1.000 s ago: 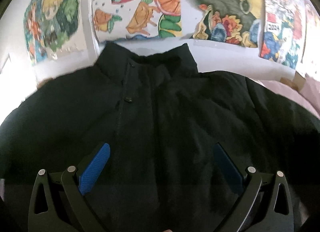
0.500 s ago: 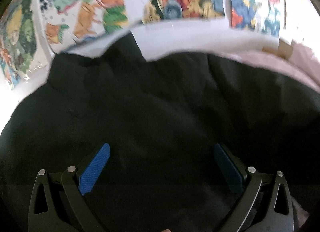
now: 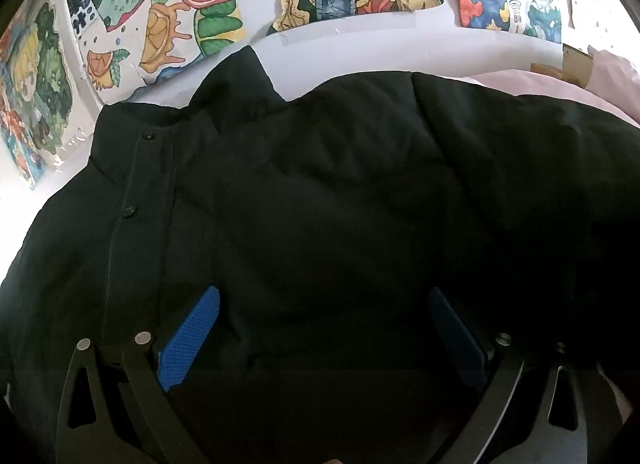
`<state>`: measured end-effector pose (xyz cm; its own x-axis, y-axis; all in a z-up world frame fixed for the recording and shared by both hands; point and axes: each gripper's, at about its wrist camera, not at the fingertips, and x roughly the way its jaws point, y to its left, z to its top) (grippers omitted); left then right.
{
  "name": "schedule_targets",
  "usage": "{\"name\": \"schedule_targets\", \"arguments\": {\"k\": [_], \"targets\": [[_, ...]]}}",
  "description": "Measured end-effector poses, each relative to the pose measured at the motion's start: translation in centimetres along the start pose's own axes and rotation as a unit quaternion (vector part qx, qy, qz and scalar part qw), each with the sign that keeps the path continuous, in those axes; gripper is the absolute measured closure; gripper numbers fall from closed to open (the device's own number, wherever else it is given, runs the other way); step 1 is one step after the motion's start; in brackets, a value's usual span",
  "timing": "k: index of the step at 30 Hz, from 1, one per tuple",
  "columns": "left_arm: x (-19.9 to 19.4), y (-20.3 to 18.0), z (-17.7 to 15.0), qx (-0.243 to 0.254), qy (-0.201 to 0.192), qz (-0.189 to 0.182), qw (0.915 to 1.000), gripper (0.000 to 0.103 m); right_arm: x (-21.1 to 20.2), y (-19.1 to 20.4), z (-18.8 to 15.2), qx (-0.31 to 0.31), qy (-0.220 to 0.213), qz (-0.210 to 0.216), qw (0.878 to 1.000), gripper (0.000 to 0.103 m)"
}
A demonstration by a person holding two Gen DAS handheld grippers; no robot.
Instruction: Fold large clothes
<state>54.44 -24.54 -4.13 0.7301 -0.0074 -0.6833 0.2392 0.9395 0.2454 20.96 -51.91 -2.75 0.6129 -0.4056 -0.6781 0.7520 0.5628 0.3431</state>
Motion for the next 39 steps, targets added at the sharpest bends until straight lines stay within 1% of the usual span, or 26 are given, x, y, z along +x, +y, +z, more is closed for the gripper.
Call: {"name": "schedule_targets", "arguments": {"k": [5,8,11,13,15,18,21,23,25,28,29,30,32,33,35,36,38,39], "targets": [[0.3,0.1,-0.1,0.000,0.004,-0.002,1.0000,0.001,-1.6,0.8,0.5,-0.019,-0.021,0.020,0.999,0.096],[0.5,0.0,-0.1,0.000,0.009,-0.003,1.0000,0.001,-2.8,1.5,0.9,-0.032,-0.038,0.042,0.998,0.096],[0.0,0.7,-0.1,-0.013,0.011,-0.015,0.9997,0.001,-4.2,2.4,1.3,-0.052,-0.066,0.066,0.994,0.097],[-0.6,1.6,-0.1,-0.027,0.017,-0.035,0.9989,0.001,-5.1,3.2,1.7,-0.064,-0.087,0.086,0.990,0.097],[-1.5,2.9,-0.4,-0.038,0.023,-0.045,0.9980,0.001,-5.8,4.1,2.2,-0.071,-0.101,0.113,0.986,0.097],[-3.5,5.1,-0.5,-0.042,0.020,-0.062,0.9970,0.001,-6.7,5.8,2.8,-0.085,-0.116,0.155,0.977,0.097],[-5.6,7.6,-0.7,-0.045,0.016,-0.073,0.9962,0.001,-7.4,7.5,2.8,-0.092,-0.115,0.193,0.970,0.097],[-6.8,9.2,-0.8,-0.046,0.016,-0.080,0.9956,0.001,-7.6,9.1,2.6,-0.107,-0.106,0.220,0.964,0.098],[-8.0,10.8,-0.8,-0.051,0.012,-0.087,0.9948,0.001,-8.1,11.2,2.0,-0.127,-0.103,0.247,0.955,0.098],[-9.5,13.5,-0.8,-0.061,0.009,-0.099,0.9932,0.001,-9.0,15.1,0.5,-0.173,-0.094,0.291,0.936,0.098],[-9.9,14.1,-0.9,-0.064,0.009,-0.102,0.9927,0.001,-9.4,16.7,-0.3,-0.196,-0.091,0.309,0.926,0.098],[-10.5,15.6,-1.0,-0.070,0.009,-0.109,0.9916,0.001,-9.8,17.9,-1.0,-0.212,-0.087,0.323,0.918,0.098],[-11.4,17.5,-1.3,-0.081,0.007,-0.120,0.9895,0.001,-10.6,21.4,-3.1,-0.256,-0.070,0.358,0.895,0.100],[-11.9,19.0,-1.5,-0.090,0.006,-0.128,0.9876,0.001,-11.1,23.1,-4.4,-0.277,-0.061,0.376,0.882,0.101],[-12.7,21.6,-2.2,-0.106,0.005,-0.147,0.9835,0.001,-11.9,25.9,-7.1,-0.313,-0.047,0.400,0.860,0.101],[-13.1,23.1,-2.7,-0.116,0.005,-0.156,0.9809,0.001,-12.3,27.6,-8.8,-0.335,-0.038,0.411,0.847,0.101],[-13.7,25.4,-3.7,-0.131,0.007,-0.166,0.9774,0.001,-12.9,30.1,-12.2,-0.367,-0.019,0.429,0.825,0.101],[-13.8,26.3,-4.3,-0.137,0.009,-0.166,0.9764,0.001,-13.1,31.6,-14.4,-0.389,-0.005,0.437,0.811,0.101]]}}
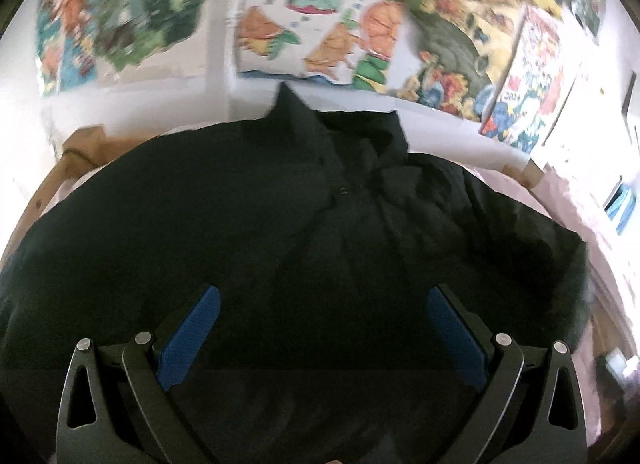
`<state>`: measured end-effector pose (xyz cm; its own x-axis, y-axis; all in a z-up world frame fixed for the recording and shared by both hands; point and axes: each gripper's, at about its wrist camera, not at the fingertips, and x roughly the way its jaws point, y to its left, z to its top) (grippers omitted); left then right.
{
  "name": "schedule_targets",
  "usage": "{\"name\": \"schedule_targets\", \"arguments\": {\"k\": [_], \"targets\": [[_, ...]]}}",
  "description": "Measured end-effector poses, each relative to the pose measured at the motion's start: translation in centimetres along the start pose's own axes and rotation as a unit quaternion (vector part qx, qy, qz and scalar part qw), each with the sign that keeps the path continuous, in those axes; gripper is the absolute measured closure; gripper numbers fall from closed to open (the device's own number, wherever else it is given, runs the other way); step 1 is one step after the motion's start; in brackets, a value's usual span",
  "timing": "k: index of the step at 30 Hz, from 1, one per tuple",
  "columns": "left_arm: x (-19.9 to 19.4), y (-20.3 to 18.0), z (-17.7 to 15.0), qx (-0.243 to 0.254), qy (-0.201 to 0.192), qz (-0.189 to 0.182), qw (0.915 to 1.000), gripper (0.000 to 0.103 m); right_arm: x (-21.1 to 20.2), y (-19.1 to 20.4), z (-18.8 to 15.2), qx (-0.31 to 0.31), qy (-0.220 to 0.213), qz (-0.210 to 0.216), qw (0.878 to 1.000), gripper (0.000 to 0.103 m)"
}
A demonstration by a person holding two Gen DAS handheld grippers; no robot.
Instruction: Fold large clothes
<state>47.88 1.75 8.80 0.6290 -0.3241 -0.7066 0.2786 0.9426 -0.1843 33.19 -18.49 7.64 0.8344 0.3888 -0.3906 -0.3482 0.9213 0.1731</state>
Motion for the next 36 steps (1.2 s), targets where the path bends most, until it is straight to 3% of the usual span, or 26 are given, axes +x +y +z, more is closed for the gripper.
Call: {"name": "schedule_targets", "arguments": {"k": [4,7,9,11,12,14,17,21,25,26,28,30,32,36], "targets": [[-0.8,2.2,-1.3,-0.018,0.015,-0.002,0.9997,0.001,1.7,2.9,-1.8,-0.022,0.031,0.004,0.999,0.101],[-0.6,1.6,-2.4,-0.007,0.022,-0.018,0.9996,0.001,0.5,0.8,-2.5,-0.005,0.037,-0.021,0.999,0.092],[-0.3,-0.5,-3.1,0.013,0.023,-0.045,0.9986,0.001,-0.7,-2.0,-2.9,0.027,0.038,-0.045,0.998,0.067],[0.0,-3.5,-3.9,0.040,0.022,-0.086,0.9953,0.001,-2.7,-5.5,-2.8,0.073,0.031,-0.070,0.994,0.049],[0.1,-5.1,-4.2,0.052,0.021,-0.108,0.9926,0.001,-3.8,-7.7,-2.6,0.096,0.025,-0.088,0.991,0.046],[0.5,-7.9,-4.7,0.070,0.022,-0.144,0.9868,0.001,-5.4,-10.2,-2.4,0.114,0.020,-0.114,0.987,0.044],[1.5,-13.3,-5.8,0.112,0.023,-0.198,0.9735,0.001,-7.5,-14.4,-2.7,0.151,0.008,-0.148,0.977,0.034],[3.3,-18.4,-6.7,0.144,0.036,-0.230,0.9619,0.001,-8.2,-17.6,-3.4,0.180,0.009,-0.162,0.970,0.031],[4.9,-21.0,-6.8,0.149,0.034,-0.227,0.9619,0.002,-8.0,-19.2,-3.9,0.193,0.014,-0.165,0.967,0.028],[5.4,-21.4,-6.5,0.147,0.035,-0.223,0.9631,0.005,-8.0,-19.5,-4.0,0.197,0.014,-0.164,0.967,0.028],[5.9,-21.9,-6.1,0.148,0.040,-0.223,0.9626,0.035,-8.1,-19.8,-3.9,0.202,0.011,-0.168,0.965,0.028],[6.3,-21.7,-5.6,0.145,0.055,-0.216,0.9639,0.080,-8.4,-20.1,-3.9,0.205,0.005,-0.172,0.963,0.028],[6.4,-20.9,-5.4,0.130,0.064,-0.207,0.9674,0.097,-8.6,-20.2,-3.8,0.207,0.000,-0.178,0.962,0.028],[4.6,-18.6,-3.6,0.090,0.035,-0.199,0.9753,0.100,-8.6,-20.1,-3.6,0.211,-0.005,-0.183,0.960,0.028]]}}
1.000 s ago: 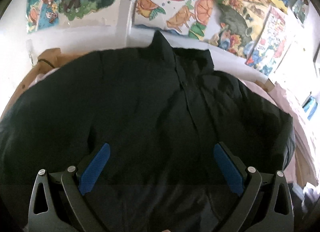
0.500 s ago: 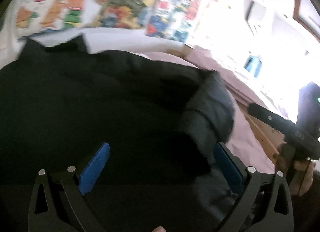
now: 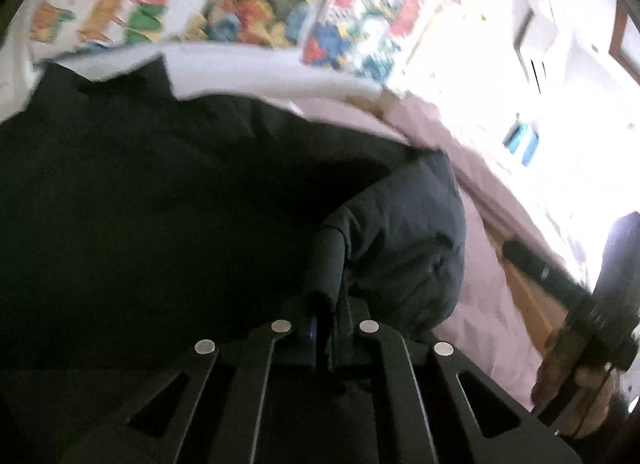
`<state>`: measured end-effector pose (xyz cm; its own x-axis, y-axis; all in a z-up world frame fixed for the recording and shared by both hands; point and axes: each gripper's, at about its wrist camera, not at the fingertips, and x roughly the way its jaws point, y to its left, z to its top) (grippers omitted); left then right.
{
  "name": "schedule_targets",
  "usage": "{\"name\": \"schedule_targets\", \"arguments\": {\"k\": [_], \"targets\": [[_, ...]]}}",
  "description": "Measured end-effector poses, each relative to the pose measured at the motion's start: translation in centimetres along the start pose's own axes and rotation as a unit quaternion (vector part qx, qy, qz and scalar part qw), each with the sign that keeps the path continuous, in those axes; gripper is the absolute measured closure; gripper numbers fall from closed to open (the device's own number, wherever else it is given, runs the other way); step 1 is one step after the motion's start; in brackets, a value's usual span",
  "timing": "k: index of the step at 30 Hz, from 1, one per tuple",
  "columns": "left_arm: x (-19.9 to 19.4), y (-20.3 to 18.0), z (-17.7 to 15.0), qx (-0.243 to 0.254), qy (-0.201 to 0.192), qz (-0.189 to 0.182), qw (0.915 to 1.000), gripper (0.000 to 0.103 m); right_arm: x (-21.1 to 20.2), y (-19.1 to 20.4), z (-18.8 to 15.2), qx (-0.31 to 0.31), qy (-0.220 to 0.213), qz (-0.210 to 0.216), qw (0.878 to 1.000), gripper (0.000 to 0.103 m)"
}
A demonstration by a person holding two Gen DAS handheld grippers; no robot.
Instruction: Fold large clothes
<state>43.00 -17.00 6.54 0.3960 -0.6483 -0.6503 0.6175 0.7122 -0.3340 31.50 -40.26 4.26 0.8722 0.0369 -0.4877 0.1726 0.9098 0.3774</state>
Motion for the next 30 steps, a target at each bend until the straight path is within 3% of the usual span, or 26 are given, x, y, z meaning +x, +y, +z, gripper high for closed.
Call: {"name": "schedule_targets", "arguments": {"k": [4,6,11,13,18,24,30], "targets": [[-4.4,1.3,2.1,-0.019,-0.045,0.034,0.9982,0.101,0.2,1.0,0.1,-0.006,-0.007,-0.002,1.000,0.028],[-7.5,2.4,3.1,-0.026,-0.075,0.076,0.9940,0.101,0.7,1.7,0.1,-0.012,-0.008,0.001,1.000,0.028],[-13.9,6.9,3.8,-0.043,-0.119,0.190,0.9736,0.101,2.4,3.7,-0.2,-0.036,-0.004,0.007,0.999,0.017],[-15.6,9.6,3.3,-0.045,-0.112,0.245,0.9621,0.101,3.5,4.6,-0.2,-0.052,-0.001,0.008,0.999,0.016],[-15.7,16.1,1.0,-0.091,-0.063,0.321,0.9406,0.101,8.3,7.4,1.4,-0.104,0.030,-0.002,0.994,0.014],[-12.8,20.8,-2.0,-0.116,-0.016,0.339,0.9334,0.101,16.6,9.8,2.5,-0.135,0.088,-0.016,0.987,0.014],[-10.2,23.1,-2.8,-0.111,0.005,0.370,0.9225,0.097,23.1,11.1,-1.1,-0.181,0.159,-0.047,0.969,0.018]]}}
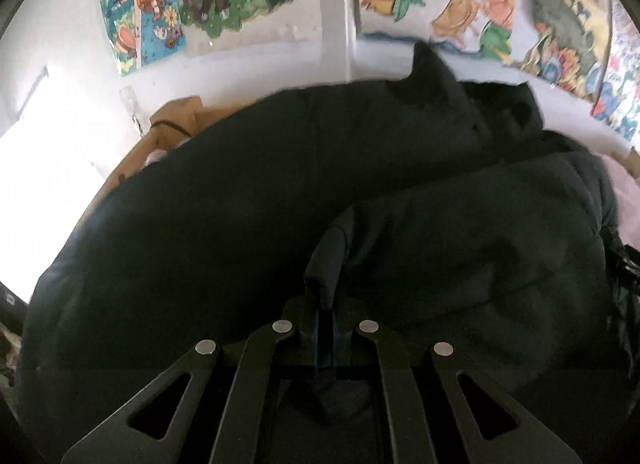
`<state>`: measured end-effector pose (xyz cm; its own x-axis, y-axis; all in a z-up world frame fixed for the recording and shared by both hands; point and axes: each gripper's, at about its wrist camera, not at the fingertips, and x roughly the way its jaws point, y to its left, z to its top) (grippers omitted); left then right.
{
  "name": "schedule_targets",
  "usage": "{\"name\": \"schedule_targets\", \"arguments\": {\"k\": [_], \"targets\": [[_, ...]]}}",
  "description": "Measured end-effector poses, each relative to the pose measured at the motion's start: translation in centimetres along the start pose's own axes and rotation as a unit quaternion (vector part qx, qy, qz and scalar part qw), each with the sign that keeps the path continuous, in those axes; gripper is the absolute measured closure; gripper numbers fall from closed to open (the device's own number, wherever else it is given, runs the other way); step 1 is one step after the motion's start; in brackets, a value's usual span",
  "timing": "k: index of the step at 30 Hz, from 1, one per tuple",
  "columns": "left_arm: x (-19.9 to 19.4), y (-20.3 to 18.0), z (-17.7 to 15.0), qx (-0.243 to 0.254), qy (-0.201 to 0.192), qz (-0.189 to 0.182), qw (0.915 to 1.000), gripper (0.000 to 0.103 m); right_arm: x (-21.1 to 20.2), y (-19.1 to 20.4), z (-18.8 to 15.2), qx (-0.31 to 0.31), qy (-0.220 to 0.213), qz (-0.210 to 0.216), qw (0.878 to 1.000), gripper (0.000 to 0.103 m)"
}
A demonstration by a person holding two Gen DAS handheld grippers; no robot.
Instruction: Fold large clothes
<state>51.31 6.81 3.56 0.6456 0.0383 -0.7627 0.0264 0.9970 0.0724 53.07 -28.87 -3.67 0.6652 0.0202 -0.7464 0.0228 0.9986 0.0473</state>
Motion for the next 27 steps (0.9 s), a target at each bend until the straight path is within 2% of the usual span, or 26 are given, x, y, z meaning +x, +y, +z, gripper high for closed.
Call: {"name": "schedule_targets", "arguments": {"k": [2,5,7,9,10,12,15,17,21,25,27], "targets": [[0.8,0.4,-0.2,-0.002,0.007,0.004,1.0000,0.093,1.2,-0.2,-0.3,0.009,0.008,-0.001,1.000,0.016],[0.5,1.2,-0.4,-0.015,-0.002,-0.017,0.9997,0.088,0.8,-0.7,-0.6,0.020,0.002,-0.003,1.000,0.014],[-0.4,2.3,-0.6,-0.033,-0.005,-0.045,0.9984,0.077,-0.4,-0.8,-0.9,0.023,-0.012,-0.008,1.000,0.013],[-1.7,3.1,-0.9,-0.054,-0.011,-0.084,0.9949,0.057,-2.7,-0.6,-1.4,0.020,-0.033,0.004,0.999,0.013],[-2.2,3.3,-1.0,-0.062,-0.015,-0.093,0.9936,0.052,-3.7,-0.4,-1.6,0.020,-0.040,0.007,0.999,0.013],[-3.9,3.9,-1.4,-0.085,-0.038,-0.106,0.9900,0.030,-6.1,0.1,-2.1,0.023,-0.054,0.011,0.998,0.008],[-6.4,4.2,-2.3,-0.098,-0.077,-0.106,0.9866,0.015,-9.0,1.6,-2.6,0.023,-0.067,0.013,0.997,0.000],[-7.5,3.9,-2.8,-0.102,-0.088,-0.106,0.9852,0.012,-11.5,2.6,-3.4,0.025,-0.080,0.017,0.996,0.000],[-9.2,3.8,-4.1,-0.095,-0.084,-0.105,0.9864,0.012,-15.5,3.6,-4.9,0.045,-0.102,0.043,0.993,0.000],[-12.0,4.5,-5.6,-0.090,-0.093,-0.092,0.9872,0.012,-16.1,4.8,-5.0,0.064,-0.091,0.039,0.993,0.000],[-13.4,5.3,-6.6,-0.089,-0.103,-0.091,0.9865,0.012,-16.4,5.5,-5.1,0.072,-0.092,0.051,0.992,0.000]]}}
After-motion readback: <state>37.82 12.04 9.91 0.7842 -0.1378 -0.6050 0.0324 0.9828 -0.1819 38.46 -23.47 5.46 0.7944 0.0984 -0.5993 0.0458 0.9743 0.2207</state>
